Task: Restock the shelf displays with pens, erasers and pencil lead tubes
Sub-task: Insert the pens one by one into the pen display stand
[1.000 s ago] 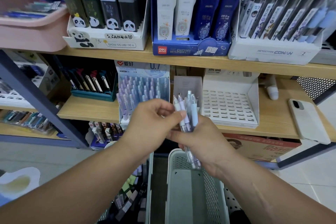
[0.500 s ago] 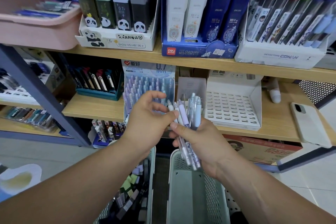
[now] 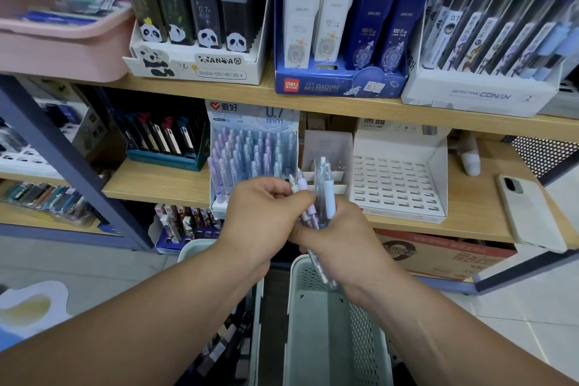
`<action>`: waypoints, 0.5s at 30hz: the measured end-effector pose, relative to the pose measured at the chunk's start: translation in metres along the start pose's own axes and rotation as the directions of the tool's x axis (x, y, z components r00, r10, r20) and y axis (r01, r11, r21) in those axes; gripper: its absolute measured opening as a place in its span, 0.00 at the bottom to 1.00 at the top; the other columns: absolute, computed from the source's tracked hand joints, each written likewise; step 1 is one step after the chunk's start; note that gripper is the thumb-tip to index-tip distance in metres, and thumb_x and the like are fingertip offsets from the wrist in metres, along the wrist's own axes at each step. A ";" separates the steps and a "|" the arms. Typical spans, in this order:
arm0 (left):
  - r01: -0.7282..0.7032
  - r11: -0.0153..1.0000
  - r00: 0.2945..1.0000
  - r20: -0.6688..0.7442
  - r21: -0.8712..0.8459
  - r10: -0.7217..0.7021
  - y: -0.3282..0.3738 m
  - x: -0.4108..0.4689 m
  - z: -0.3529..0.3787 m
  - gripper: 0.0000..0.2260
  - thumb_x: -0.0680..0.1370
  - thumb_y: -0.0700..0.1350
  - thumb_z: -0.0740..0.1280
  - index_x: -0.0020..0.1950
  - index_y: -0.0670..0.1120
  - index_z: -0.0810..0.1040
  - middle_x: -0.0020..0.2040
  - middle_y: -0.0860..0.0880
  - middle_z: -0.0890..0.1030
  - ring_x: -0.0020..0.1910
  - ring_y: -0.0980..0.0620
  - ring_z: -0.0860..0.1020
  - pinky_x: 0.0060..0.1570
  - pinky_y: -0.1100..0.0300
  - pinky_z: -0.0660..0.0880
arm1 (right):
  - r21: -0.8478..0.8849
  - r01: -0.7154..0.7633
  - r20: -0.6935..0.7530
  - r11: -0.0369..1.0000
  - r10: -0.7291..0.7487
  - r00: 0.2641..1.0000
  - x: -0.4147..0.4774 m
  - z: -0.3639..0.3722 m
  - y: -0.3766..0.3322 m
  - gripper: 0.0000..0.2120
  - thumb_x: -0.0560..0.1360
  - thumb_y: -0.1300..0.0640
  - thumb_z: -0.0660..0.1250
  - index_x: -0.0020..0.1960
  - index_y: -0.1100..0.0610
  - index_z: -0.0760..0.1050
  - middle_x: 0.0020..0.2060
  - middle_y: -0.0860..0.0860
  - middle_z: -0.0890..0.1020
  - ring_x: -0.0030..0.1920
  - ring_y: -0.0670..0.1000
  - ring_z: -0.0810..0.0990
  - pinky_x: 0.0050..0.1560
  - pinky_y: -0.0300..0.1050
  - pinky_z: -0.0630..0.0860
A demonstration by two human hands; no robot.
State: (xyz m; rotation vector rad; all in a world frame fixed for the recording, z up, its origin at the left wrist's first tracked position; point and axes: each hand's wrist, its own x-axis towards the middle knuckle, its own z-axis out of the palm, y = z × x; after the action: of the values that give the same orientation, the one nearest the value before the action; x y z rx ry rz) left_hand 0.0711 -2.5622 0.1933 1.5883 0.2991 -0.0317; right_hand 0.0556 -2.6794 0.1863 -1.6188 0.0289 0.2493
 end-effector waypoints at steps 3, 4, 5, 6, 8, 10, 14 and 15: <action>0.013 1.000 0.999 -0.030 -0.020 -0.014 0.004 -0.003 0.002 0.05 0.72 0.35 0.70 0.36 0.37 0.80 0.25 0.47 0.76 0.22 0.55 0.73 0.24 0.67 0.69 | -0.018 -0.011 0.017 1.000 0.011 1.000 0.000 0.000 0.001 0.12 0.69 0.65 0.78 0.49 0.54 0.82 0.37 0.50 0.85 0.36 0.44 0.81 0.38 0.38 0.75; 0.016 0.999 0.999 -0.032 -0.028 -0.017 0.006 -0.004 0.003 0.06 0.73 0.35 0.69 0.35 0.37 0.80 0.25 0.47 0.76 0.21 0.55 0.73 0.23 0.67 0.69 | -0.025 -0.014 0.021 1.000 0.015 1.000 0.000 0.000 0.001 0.12 0.69 0.64 0.78 0.49 0.54 0.81 0.37 0.50 0.85 0.36 0.45 0.81 0.38 0.38 0.75; 0.020 0.999 0.999 -0.030 -0.033 -0.021 0.007 -0.005 0.003 0.07 0.73 0.34 0.69 0.34 0.37 0.80 0.24 0.48 0.75 0.21 0.55 0.72 0.23 0.66 0.69 | -0.028 -0.021 0.023 0.999 0.022 1.000 0.000 0.000 0.001 0.13 0.69 0.64 0.78 0.50 0.53 0.81 0.38 0.51 0.85 0.37 0.45 0.81 0.39 0.39 0.76; 0.026 0.999 0.999 -0.022 -0.039 -0.027 0.008 -0.006 0.003 0.08 0.74 0.34 0.68 0.34 0.37 0.80 0.23 0.48 0.75 0.20 0.55 0.72 0.23 0.66 0.69 | -0.025 -0.031 0.027 0.999 0.031 0.999 0.001 -0.001 0.002 0.14 0.69 0.64 0.78 0.52 0.53 0.80 0.39 0.52 0.85 0.37 0.45 0.81 0.40 0.39 0.77; 0.050 0.996 0.999 0.006 -0.068 -0.050 0.010 -0.008 0.003 0.08 0.75 0.33 0.67 0.36 0.34 0.79 0.22 0.48 0.74 0.19 0.53 0.71 0.21 0.62 0.71 | 0.001 -0.056 0.046 0.998 0.056 0.997 0.001 -0.001 0.001 0.16 0.70 0.65 0.78 0.55 0.56 0.79 0.41 0.57 0.84 0.37 0.48 0.81 0.39 0.41 0.79; 0.055 0.994 0.998 0.024 -0.098 -0.053 0.012 -0.010 0.004 0.08 0.75 0.33 0.66 0.37 0.33 0.79 0.21 0.48 0.73 0.19 0.51 0.71 0.22 0.59 0.73 | 0.030 -0.081 0.059 0.996 0.079 0.995 0.001 0.000 0.000 0.18 0.70 0.67 0.77 0.57 0.58 0.77 0.39 0.57 0.82 0.34 0.49 0.79 0.35 0.40 0.77; 0.001 0.998 1.000 0.010 -0.068 -0.001 0.009 -0.010 0.005 0.07 0.75 0.33 0.68 0.38 0.39 0.81 0.23 0.53 0.76 0.21 0.58 0.73 0.24 0.67 0.70 | 0.010 -0.071 0.042 0.997 0.070 0.997 0.001 0.000 -0.001 0.21 0.69 0.69 0.75 0.58 0.55 0.76 0.43 0.57 0.84 0.38 0.48 0.80 0.38 0.42 0.77; 0.001 0.997 1.000 0.004 -0.076 0.000 0.008 -0.010 0.006 0.05 0.75 0.34 0.70 0.39 0.39 0.83 0.25 0.51 0.78 0.23 0.58 0.74 0.25 0.67 0.71 | 0.009 -0.062 0.036 0.998 0.062 0.997 0.002 0.000 -0.001 0.21 0.69 0.69 0.75 0.58 0.55 0.76 0.45 0.57 0.85 0.40 0.48 0.81 0.39 0.42 0.77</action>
State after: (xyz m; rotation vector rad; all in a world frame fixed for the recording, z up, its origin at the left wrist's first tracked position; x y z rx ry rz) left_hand 0.0644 -2.5697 0.2026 1.5122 0.2943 -0.0234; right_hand 0.0574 -2.6788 0.1873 -1.6044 0.0528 0.3256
